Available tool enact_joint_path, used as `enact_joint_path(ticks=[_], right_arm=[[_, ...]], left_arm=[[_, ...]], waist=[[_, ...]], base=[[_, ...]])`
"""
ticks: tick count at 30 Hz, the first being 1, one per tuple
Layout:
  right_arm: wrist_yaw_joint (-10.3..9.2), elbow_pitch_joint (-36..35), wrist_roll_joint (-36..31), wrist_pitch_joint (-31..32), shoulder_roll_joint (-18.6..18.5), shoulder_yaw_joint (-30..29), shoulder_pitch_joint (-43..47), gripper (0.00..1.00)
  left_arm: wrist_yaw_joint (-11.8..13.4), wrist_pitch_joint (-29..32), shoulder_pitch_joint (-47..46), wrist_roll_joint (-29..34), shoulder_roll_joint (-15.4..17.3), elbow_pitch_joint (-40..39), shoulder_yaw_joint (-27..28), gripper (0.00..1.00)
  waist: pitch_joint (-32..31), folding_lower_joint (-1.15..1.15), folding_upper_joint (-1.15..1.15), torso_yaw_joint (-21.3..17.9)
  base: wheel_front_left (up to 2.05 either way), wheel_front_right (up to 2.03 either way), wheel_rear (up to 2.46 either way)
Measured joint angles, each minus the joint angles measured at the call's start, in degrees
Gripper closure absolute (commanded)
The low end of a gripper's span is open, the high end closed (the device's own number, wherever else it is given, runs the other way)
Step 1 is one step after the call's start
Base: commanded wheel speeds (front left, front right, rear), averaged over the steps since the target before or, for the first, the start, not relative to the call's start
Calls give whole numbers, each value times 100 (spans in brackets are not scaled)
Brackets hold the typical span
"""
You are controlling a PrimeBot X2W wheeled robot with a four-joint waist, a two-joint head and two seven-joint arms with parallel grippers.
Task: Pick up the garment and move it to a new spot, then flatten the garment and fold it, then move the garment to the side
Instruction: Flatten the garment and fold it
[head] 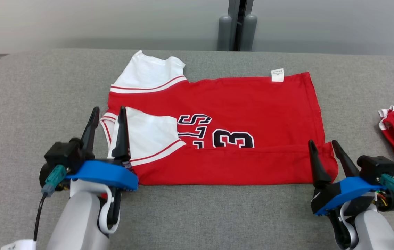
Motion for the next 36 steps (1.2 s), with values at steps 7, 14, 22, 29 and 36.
enact_joint_path(ticks=[7,14,22,29,36], right_arm=[[0,-336,-302,-149,0,-276,306,0],[0,-732,-478,76,-2,-424,765,0],[0,-1044,-472,370,-1,-293,896,0],[0,-1058,-491,616,-1,-321,910,0],[0,-638,-378,742,-1,-498,875,0]], left_arm=[[-85,0,732,-25,31,62,242,0],[-44,661,1319,-374,92,265,324,0],[171,1655,1444,-943,-26,535,453,0],[140,1788,1282,-1188,-60,620,490,89],[66,1382,1150,-1183,-85,536,483,100]], waist=[[-294,-1,0,41],[-528,-2,0,84],[-405,-2,0,13],[-266,-1,0,-59],[-227,-1,0,6]], base=[[0,0,0],[0,0,0],[0,0,0],[0,0,0],[0,0,0]])
